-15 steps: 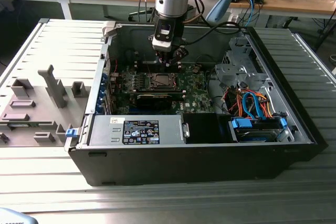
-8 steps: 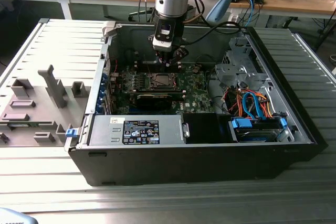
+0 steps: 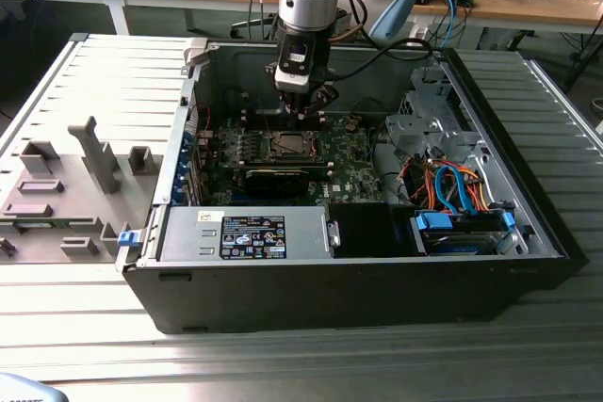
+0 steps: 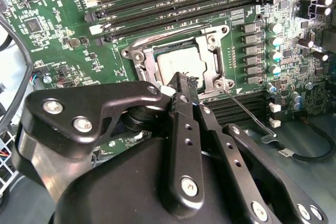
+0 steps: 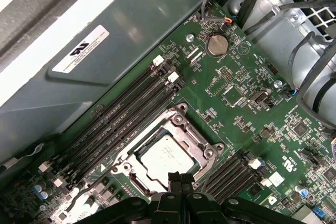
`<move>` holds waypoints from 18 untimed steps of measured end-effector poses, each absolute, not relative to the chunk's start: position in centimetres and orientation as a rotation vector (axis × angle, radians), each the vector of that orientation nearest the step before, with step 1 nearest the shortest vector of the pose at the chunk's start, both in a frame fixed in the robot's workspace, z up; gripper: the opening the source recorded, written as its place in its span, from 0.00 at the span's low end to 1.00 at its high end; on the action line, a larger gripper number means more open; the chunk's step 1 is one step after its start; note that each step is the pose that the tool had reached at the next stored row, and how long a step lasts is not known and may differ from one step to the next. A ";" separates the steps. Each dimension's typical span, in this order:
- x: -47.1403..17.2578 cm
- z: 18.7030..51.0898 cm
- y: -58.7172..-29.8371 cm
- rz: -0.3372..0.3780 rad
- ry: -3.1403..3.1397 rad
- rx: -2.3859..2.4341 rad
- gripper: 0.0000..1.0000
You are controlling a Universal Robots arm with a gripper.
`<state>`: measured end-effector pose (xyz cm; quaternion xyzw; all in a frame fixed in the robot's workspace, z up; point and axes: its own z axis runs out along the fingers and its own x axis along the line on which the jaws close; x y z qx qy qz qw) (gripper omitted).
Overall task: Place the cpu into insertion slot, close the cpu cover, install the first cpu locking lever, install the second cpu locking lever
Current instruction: 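Install the first cpu locking lever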
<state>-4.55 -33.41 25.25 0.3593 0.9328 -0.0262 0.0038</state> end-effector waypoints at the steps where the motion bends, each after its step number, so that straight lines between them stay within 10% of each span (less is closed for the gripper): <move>1: -4.6 25.3 -33.4 -0.082 2.924 1.124 0.11; 18: -4.6 25.3 -33.4 -0.082 2.939 1.084 0.11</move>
